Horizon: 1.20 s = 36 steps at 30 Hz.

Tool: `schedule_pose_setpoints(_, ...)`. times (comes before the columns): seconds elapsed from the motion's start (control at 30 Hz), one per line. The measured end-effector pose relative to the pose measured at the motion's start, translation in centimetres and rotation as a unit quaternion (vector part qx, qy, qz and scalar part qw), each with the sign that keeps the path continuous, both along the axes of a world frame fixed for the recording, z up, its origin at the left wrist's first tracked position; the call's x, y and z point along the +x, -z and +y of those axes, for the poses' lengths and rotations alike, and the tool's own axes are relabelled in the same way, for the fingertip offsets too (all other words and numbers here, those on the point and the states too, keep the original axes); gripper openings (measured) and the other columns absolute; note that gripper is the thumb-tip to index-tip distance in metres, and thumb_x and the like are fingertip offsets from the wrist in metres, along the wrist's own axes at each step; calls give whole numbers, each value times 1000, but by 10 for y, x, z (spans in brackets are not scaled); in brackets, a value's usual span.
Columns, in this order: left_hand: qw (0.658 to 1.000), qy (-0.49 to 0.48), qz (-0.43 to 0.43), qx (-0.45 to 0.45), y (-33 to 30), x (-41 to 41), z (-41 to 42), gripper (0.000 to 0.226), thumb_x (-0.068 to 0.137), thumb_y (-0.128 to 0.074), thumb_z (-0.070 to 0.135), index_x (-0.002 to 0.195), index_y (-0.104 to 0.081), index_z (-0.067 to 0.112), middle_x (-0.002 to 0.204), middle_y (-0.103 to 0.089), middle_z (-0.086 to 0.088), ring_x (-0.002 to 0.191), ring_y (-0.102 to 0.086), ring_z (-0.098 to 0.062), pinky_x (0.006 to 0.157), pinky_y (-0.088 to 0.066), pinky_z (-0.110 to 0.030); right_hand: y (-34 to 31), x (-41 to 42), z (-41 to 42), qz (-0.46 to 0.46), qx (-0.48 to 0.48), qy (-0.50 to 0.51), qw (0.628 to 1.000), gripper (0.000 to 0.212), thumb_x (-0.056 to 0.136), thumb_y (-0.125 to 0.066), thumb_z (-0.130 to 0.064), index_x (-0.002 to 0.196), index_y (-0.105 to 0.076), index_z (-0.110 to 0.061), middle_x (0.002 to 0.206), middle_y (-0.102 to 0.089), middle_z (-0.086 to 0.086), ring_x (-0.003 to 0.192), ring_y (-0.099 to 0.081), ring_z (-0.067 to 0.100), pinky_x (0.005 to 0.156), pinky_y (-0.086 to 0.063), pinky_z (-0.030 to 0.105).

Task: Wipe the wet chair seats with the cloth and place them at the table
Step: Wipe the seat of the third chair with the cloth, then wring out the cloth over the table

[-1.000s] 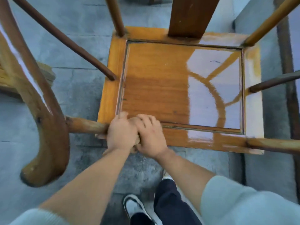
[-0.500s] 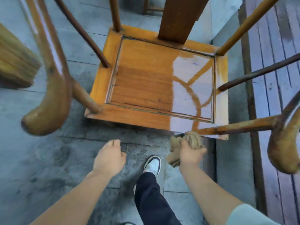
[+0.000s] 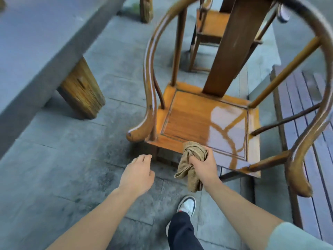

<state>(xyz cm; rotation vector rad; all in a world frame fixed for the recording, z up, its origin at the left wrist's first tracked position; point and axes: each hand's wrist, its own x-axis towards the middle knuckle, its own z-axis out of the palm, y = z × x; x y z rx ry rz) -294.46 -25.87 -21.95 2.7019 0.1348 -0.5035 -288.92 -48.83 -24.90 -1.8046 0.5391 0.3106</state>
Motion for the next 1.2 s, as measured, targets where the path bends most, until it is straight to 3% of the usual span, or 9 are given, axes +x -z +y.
schedule_pose_setpoints(0.17,998,-31,-50,17,-99,9,35,55,91,-50,22,144,-39,11,144,-46,-9,130,-44,-30,107,-39,-42,-99,16,32,-52,-1,-45,998,57,76,-77,-20,123,-48,-33,126,-61,6,114,-61,23,101,-52,44)
schedule_pose_setpoints(0.33,997,-67,-44,11,-164,24,63,55,93,-51,24,145,-37,15,147,-43,-9,131,-43,-32,106,-41,-44,-160,37,71,-76,9,-61,995,58,78,-80,-20,125,-48,-31,125,-59,6,115,-60,24,102,-51,46)
schedule_pose_setpoints(0.53,991,-98,-91,10,-213,65,98,58,94,-49,27,149,-34,13,149,-42,-10,134,-41,-30,110,-37,-42,-205,83,120,-107,10,-144,984,59,76,-82,-13,123,-51,-29,125,-62,6,115,-60,24,104,-49,45)
schedule_pose_setpoints(0.8,969,-188,-152,-54,-247,94,156,56,95,-48,35,147,-36,20,148,-43,-5,136,-40,-24,112,-34,-37,-259,134,214,-124,33,-190,973,59,73,-81,-24,123,-50,-26,119,-65,5,112,-63,24,100,-50,42)
schedule_pose_setpoints(0.9,951,-238,-143,-136,-246,77,187,61,93,-52,42,148,-35,23,148,-45,-2,136,-43,-20,112,-36,-38,-268,126,270,-114,35,-230,966,63,61,-74,-37,118,-48,-30,119,-64,6,107,-64,20,95,-51,38)
schedule_pose_setpoints(1.07,905,-308,-152,-251,-227,-3,262,58,88,-58,44,140,-41,27,137,-56,2,123,-54,-13,101,-40,-26,-255,79,401,-94,-4,-360,928,67,58,-72,-38,120,-50,-27,121,-64,10,113,-63,26,104,-51,47)
schedule_pose_setpoints(1.2,820,-471,-166,-278,-192,-104,337,51,89,-62,41,136,-45,30,122,-63,5,110,-61,-11,94,-47,-29,-238,-2,529,-97,-52,-500,859,64,56,-72,-40,116,-53,-28,117,-66,9,116,-61,27,104,-49,41)
